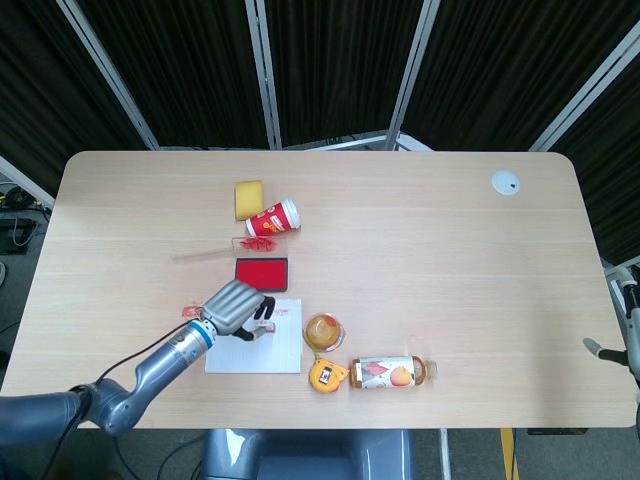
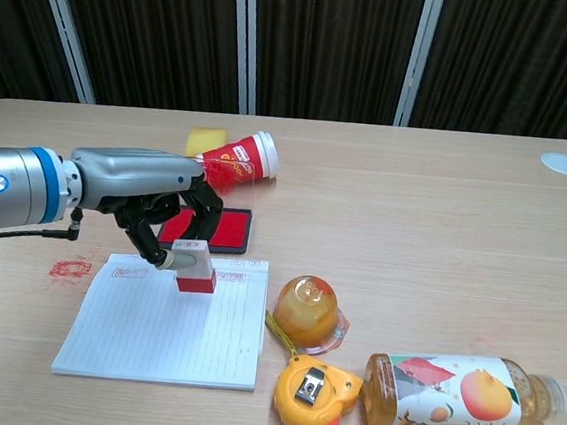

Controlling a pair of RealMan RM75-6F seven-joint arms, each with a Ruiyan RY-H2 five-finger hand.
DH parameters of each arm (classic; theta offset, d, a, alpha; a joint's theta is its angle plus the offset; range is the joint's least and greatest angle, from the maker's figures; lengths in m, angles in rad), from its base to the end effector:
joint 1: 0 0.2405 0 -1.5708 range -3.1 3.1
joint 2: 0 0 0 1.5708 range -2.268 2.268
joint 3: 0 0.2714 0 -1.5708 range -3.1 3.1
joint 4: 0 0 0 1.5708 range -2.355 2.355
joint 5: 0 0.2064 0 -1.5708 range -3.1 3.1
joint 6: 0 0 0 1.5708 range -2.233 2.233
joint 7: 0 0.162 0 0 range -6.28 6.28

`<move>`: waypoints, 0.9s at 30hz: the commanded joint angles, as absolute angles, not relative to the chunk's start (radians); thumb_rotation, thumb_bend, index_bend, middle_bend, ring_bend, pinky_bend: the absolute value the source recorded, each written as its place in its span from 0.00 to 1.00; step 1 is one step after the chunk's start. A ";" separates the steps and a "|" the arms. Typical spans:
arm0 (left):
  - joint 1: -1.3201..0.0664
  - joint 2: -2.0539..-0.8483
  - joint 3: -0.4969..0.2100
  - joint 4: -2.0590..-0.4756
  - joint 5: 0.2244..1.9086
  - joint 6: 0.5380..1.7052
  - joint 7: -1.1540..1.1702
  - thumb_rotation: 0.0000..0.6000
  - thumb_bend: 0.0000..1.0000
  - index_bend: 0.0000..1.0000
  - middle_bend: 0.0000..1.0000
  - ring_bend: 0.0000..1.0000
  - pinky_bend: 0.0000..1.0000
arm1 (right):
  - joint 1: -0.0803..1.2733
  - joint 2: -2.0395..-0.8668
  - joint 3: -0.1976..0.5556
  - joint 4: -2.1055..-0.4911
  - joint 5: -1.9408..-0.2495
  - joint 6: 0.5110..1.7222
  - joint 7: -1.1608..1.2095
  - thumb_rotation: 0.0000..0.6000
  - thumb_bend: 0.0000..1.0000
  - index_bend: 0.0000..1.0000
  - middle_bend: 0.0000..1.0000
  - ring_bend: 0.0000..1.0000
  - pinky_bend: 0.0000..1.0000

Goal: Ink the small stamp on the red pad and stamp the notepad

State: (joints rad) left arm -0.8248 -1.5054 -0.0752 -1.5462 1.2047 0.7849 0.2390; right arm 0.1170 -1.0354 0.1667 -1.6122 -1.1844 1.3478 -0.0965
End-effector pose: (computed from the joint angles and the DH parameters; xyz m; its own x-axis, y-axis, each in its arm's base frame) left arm -0.1348 0.3383 -0.0489 0.5215 0.4271 0.7387 0.7949 -0.5578 -0.2387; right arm -0.3624 -0.2287 0.2177 0.4849 -0.0194 0.8744 -0.8412 0.2632 0.4723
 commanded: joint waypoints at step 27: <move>-0.872 -1.651 -0.102 -1.408 1.162 0.768 0.265 1.00 0.37 0.60 0.59 0.84 0.88 | 0.115 -1.021 0.172 -1.616 -1.166 1.335 -0.077 1.00 0.00 0.00 0.00 0.00 0.00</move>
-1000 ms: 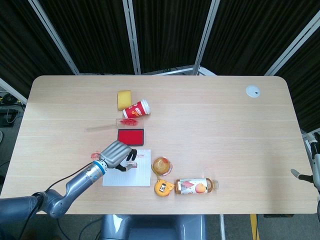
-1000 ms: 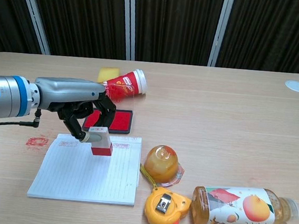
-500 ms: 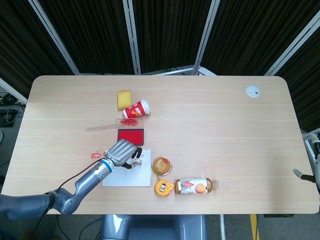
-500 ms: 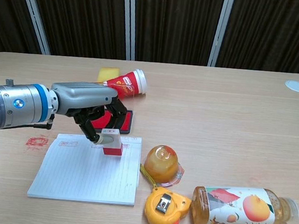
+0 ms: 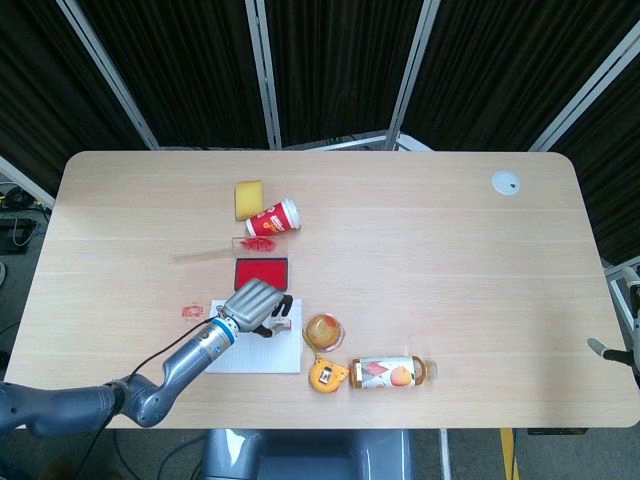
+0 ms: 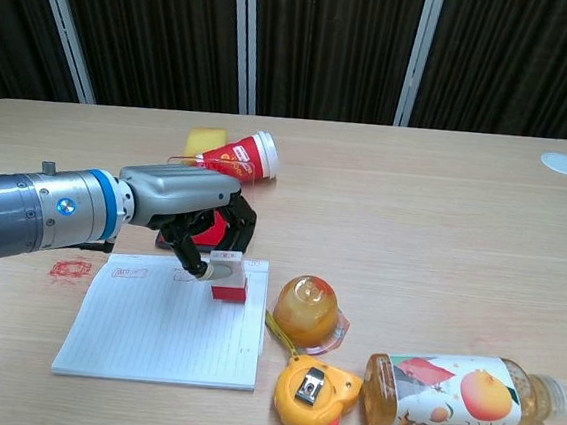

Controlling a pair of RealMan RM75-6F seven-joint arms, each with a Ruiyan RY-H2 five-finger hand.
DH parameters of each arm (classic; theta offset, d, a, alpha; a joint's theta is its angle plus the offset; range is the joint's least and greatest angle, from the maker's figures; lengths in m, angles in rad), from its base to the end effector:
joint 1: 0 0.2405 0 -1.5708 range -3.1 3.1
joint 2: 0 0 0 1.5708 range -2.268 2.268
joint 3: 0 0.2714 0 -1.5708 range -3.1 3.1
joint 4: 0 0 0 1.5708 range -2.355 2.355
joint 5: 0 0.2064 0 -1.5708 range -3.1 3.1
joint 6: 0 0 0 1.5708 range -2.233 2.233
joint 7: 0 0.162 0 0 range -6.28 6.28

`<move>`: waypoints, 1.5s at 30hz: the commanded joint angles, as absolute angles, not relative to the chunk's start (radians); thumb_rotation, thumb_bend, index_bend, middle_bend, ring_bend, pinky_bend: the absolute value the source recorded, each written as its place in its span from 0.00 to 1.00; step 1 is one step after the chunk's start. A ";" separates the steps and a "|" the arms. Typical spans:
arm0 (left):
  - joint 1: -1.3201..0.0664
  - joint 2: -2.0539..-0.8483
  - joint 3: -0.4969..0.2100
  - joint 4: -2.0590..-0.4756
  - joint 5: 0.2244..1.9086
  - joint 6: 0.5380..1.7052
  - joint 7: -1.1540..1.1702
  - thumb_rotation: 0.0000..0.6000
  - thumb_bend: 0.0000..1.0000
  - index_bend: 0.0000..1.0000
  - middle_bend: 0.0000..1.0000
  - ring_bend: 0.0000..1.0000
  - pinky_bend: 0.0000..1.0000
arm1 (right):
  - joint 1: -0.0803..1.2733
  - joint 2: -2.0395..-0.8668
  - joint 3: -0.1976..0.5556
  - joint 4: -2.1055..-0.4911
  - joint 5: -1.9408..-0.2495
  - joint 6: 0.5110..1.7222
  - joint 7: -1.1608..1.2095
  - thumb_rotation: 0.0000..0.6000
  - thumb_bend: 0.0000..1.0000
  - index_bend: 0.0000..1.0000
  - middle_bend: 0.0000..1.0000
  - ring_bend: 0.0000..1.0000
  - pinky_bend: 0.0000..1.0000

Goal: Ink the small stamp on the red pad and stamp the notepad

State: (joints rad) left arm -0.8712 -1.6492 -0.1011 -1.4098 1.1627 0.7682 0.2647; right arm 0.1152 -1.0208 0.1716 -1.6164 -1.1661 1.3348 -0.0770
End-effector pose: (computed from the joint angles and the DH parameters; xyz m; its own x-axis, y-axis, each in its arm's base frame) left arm -0.1179 0.3486 -0.0869 0.5218 0.4202 0.7424 0.7915 -0.5632 -0.2376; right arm -0.3651 -0.2283 0.2226 0.4701 -0.0219 0.8824 -0.8441 0.2809 0.4567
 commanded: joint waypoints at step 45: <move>-0.863 -1.719 -0.077 -1.292 1.175 0.745 0.231 1.00 0.38 0.60 0.59 0.84 0.88 | 0.112 -1.016 0.175 -1.614 -1.163 1.338 -0.066 1.00 0.00 0.00 0.00 0.00 0.00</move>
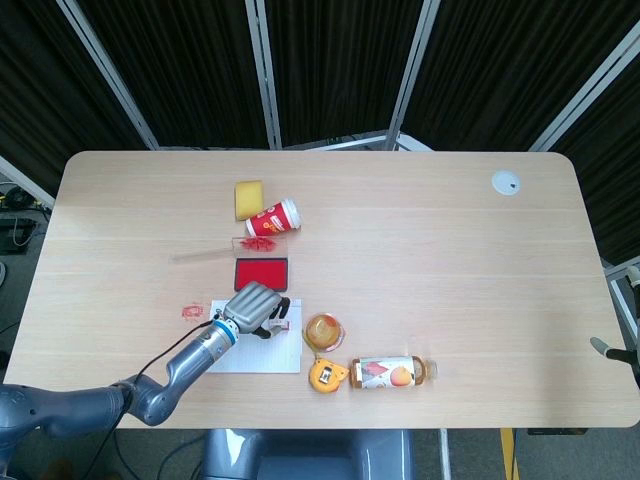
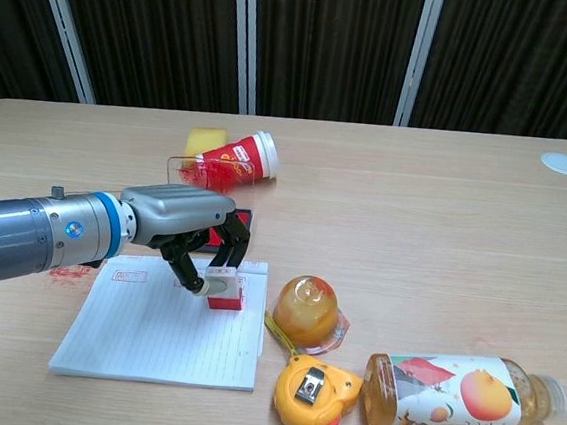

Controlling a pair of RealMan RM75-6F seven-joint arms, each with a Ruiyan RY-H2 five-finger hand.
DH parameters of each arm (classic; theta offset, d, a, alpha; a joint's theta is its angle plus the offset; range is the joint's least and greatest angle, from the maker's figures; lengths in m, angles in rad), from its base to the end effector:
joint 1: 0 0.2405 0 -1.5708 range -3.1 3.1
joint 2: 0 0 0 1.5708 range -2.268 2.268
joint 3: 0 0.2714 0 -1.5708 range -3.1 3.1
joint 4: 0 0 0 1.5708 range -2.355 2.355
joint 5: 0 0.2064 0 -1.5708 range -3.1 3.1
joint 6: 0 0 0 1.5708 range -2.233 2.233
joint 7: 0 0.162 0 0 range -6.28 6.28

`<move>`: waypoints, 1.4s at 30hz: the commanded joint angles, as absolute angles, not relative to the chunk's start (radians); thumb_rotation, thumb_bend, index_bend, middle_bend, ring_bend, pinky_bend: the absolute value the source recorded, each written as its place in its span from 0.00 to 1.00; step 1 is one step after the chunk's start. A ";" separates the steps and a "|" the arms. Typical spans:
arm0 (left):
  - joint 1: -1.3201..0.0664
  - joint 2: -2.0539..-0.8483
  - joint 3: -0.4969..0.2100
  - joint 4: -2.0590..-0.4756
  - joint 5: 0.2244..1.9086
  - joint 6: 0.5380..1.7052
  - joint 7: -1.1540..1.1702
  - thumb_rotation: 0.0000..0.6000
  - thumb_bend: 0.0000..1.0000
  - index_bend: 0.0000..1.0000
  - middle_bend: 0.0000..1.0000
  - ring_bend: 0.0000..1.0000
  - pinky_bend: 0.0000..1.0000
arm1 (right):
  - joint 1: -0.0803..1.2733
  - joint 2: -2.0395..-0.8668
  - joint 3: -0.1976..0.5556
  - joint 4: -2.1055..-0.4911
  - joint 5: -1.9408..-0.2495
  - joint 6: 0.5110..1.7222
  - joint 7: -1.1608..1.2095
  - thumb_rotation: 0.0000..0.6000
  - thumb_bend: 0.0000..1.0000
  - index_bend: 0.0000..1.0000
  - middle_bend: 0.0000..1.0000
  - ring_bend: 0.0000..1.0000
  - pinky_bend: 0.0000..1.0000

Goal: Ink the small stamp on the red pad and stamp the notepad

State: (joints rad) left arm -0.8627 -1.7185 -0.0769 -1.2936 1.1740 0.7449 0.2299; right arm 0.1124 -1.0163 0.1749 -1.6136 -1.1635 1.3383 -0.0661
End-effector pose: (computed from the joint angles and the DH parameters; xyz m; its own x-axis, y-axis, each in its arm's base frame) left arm -0.1358 0.3495 -0.1082 0.5358 0.4441 0.7181 0.7982 -0.5436 -0.2595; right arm -0.3660 -0.2279 0.2261 0.4672 -0.0127 0.8840 -0.8453 0.2868 0.4509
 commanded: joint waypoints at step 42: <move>-0.848 -1.693 -0.094 -1.323 1.196 0.765 0.224 1.00 0.38 0.60 0.59 0.84 0.88 | 0.113 -1.018 0.176 -1.610 -1.160 1.337 -0.067 1.00 0.00 0.00 0.00 0.00 0.00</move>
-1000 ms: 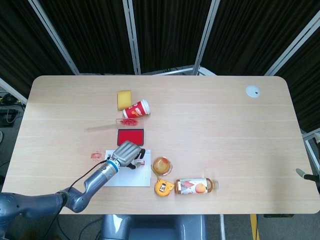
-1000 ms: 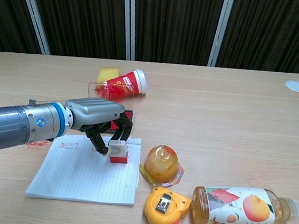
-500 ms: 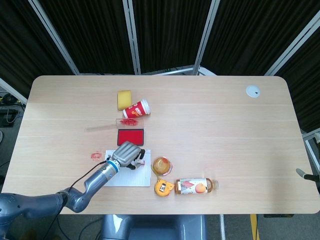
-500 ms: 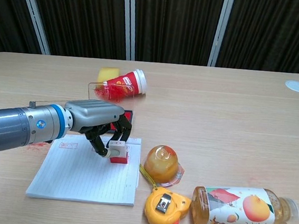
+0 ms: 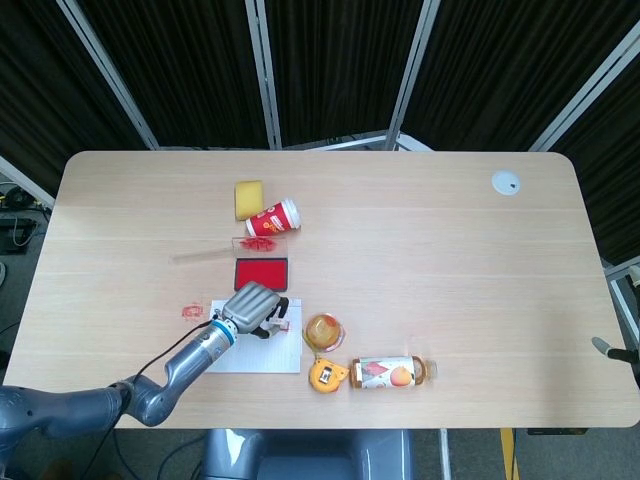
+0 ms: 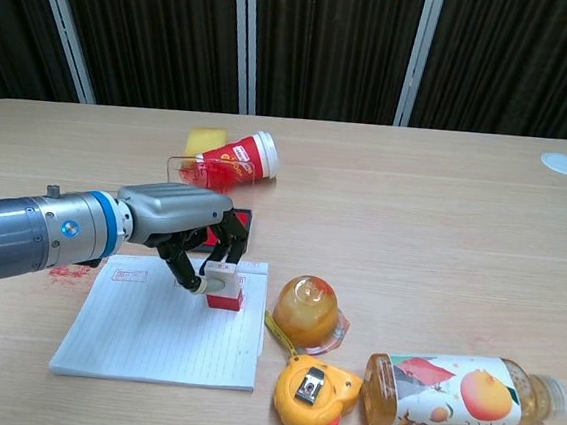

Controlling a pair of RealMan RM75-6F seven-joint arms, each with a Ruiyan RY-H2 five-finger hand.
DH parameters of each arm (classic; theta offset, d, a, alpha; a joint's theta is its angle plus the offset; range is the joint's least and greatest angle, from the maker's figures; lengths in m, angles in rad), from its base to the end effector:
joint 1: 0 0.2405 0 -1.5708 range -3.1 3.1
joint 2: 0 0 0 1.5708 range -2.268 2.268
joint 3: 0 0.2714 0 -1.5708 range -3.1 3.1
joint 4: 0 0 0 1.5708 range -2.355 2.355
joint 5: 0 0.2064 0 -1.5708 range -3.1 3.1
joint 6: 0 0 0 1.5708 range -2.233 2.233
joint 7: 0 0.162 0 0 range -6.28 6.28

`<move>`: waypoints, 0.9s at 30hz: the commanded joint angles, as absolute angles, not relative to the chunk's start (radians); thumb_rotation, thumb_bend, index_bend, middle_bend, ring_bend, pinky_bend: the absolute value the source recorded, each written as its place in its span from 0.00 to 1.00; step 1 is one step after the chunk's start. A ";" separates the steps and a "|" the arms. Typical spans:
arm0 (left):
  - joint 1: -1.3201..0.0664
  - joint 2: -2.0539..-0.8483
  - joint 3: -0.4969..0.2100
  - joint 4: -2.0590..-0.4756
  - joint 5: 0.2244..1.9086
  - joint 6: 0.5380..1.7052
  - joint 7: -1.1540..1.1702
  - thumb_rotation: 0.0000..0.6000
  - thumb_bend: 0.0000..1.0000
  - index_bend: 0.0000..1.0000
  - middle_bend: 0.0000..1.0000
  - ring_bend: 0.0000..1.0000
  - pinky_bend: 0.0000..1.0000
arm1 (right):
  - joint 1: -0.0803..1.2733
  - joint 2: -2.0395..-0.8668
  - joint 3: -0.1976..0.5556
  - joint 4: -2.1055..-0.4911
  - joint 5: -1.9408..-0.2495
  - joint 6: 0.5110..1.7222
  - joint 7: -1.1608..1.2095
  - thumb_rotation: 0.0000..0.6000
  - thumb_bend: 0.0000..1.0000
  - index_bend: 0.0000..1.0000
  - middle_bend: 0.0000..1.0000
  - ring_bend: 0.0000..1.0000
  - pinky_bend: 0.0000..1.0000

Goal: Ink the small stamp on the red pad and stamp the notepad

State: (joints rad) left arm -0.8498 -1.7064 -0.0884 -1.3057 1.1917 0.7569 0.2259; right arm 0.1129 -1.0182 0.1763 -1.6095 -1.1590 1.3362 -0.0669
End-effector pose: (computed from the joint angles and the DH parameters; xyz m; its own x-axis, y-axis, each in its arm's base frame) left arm -0.1357 0.3507 -0.1021 0.5267 0.4306 0.7329 0.8005 -0.5412 -0.2573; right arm -0.3672 -0.2282 0.2262 0.4681 -0.0131 0.8836 -0.8436 0.2911 0.4513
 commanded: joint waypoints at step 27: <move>-0.739 -1.411 -0.096 -1.445 1.147 0.836 0.117 1.00 0.38 0.60 0.59 0.84 0.88 | 0.104 -1.013 0.156 -1.647 -1.220 1.370 -0.080 1.00 0.00 0.00 0.00 0.00 0.00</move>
